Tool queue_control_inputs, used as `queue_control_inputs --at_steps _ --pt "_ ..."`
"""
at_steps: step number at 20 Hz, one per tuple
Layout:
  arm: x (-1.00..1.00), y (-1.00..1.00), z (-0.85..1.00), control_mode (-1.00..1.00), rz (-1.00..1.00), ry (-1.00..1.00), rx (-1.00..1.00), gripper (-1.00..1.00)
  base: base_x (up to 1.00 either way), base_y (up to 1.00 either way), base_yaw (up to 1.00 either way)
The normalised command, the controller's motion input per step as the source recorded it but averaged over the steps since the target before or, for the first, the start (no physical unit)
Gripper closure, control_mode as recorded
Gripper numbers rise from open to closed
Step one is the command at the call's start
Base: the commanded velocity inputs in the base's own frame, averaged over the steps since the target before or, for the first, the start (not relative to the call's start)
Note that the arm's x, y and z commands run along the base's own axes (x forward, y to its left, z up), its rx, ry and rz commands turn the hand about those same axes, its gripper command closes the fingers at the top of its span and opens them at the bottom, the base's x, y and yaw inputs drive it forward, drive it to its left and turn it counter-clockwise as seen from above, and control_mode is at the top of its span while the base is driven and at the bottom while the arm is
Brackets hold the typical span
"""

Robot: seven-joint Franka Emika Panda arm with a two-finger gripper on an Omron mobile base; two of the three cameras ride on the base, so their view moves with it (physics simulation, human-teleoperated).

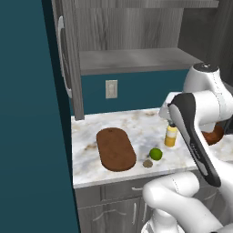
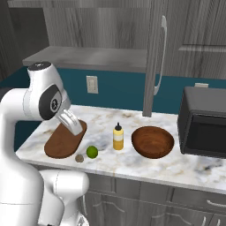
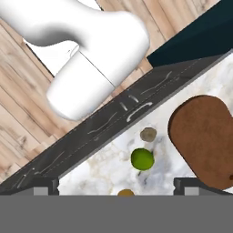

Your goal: Open the cabinet. Place the bowl and condiment on the counter. Then place the lime and garlic on the cutting board.

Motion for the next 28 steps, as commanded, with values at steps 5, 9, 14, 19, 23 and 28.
queue_control_inputs --at_steps 5,9,14,19,23,28 --pt "0.0 0.21 -0.2 -1.0 0.01 -0.01 -0.06 -1.0 0.0 0.0 0.0" --pt "0.13 0.19 -0.25 -1.0 0.0 0.0 -0.05 -1.0 0.0 0.0 0.0" --pt "0.26 0.13 -0.34 -1.0 0.0 0.0 -0.02 -1.0 0.0 0.0 0.0" --pt "0.31 0.03 -0.38 -1.0 0.0 0.0 0.0 -1.0 0.0 0.0 0.0" --pt "0.3 0.0 -0.4 -1.0 0.0 0.0 0.0 -1.0 0.0 0.0 0.0" --pt "0.21 0.0 -0.41 -1.0 0.0 0.0 0.0 -1.0 0.0 0.0 0.0"
